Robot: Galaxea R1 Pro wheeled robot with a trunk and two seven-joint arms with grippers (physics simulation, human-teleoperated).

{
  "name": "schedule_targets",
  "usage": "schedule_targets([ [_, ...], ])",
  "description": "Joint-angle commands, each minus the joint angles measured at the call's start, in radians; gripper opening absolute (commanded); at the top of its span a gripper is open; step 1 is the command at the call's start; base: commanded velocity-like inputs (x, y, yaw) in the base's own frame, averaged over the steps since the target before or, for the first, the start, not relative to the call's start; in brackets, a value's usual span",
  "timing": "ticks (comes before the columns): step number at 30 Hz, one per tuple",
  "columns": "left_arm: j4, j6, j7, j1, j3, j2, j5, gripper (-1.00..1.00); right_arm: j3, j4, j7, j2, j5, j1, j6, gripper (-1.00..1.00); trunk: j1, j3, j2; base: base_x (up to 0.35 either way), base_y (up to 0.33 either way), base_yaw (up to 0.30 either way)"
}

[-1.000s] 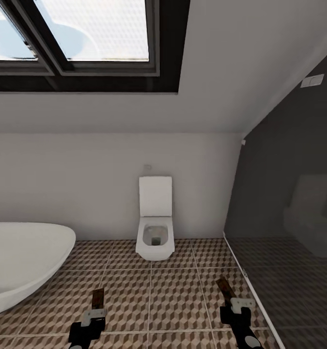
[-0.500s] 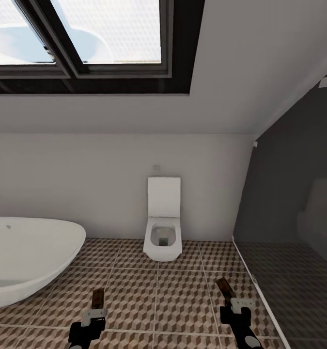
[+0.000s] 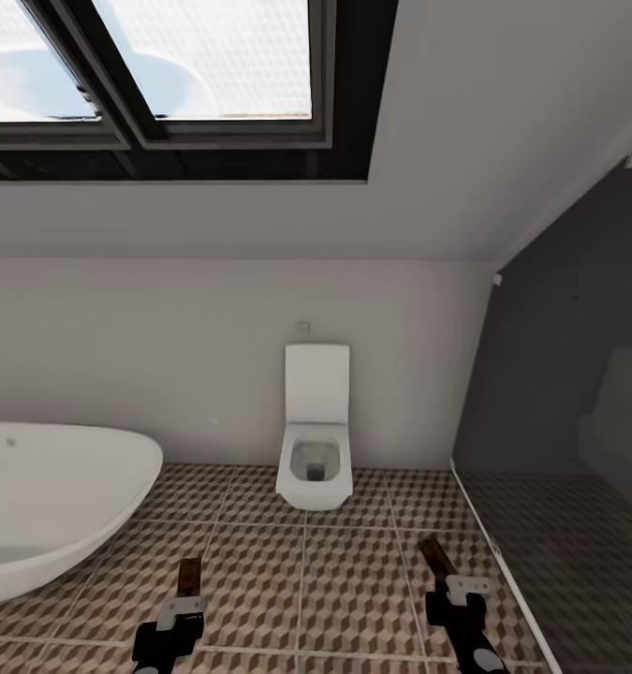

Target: Take the four mousetraps from the cabinet in the bathroom and place them on the bathroom floor. Make sure all four end up on the same floor surface, and ensure that at least two of them are either under or directly next to the same bathroom sink.

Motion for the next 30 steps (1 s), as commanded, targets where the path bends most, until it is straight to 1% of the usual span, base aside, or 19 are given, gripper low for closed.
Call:
schedule_targets([
  [1, 0.003, -0.003, 0.004, -0.001, -0.005, -0.001, -0.003, -1.0, 0.008, 0.0, -0.002, -0.001, -0.01, 0.0, -0.003, -1.0, 0.001, 0.0, -0.001, 0.256, 0.0, 0.0],
  [4, 0.003, -0.003, 0.004, -0.001, -0.005, -0.001, -0.003, -1.0, 0.008, 0.0, -0.002, -0.001, -0.01, -0.001, -0.003, -1.0, 0.001, 0.0, -0.001, 0.259, 0.0, 0.0],
  [7, 0.003, -0.003, 0.004, -0.001, -0.005, -0.001, -0.002, -1.0, 0.008, 0.0, -0.002, 0.0, -0.01, 0.0, -0.003, -1.0, 0.001, 0.0, -0.001, 0.091, 0.0, 0.0],
  [22, 0.003, -0.003, 0.004, -0.001, -0.005, -0.001, -0.002, -1.0, 0.009, 0.0, -0.001, 0.0, -0.01, 0.0, -0.003, -1.0, 0.001, 0.0, -0.001, 0.005, 0.0, 0.0],
  [30, 0.002, -0.004, 0.006, -0.001, -0.005, 0.003, -0.002, -1.0, 0.01, 0.0, -0.001, 0.001, -0.009, 0.0, -0.004, -1.0, 0.001, 0.0, -0.001, 0.0, 0.0, 0.0],
])
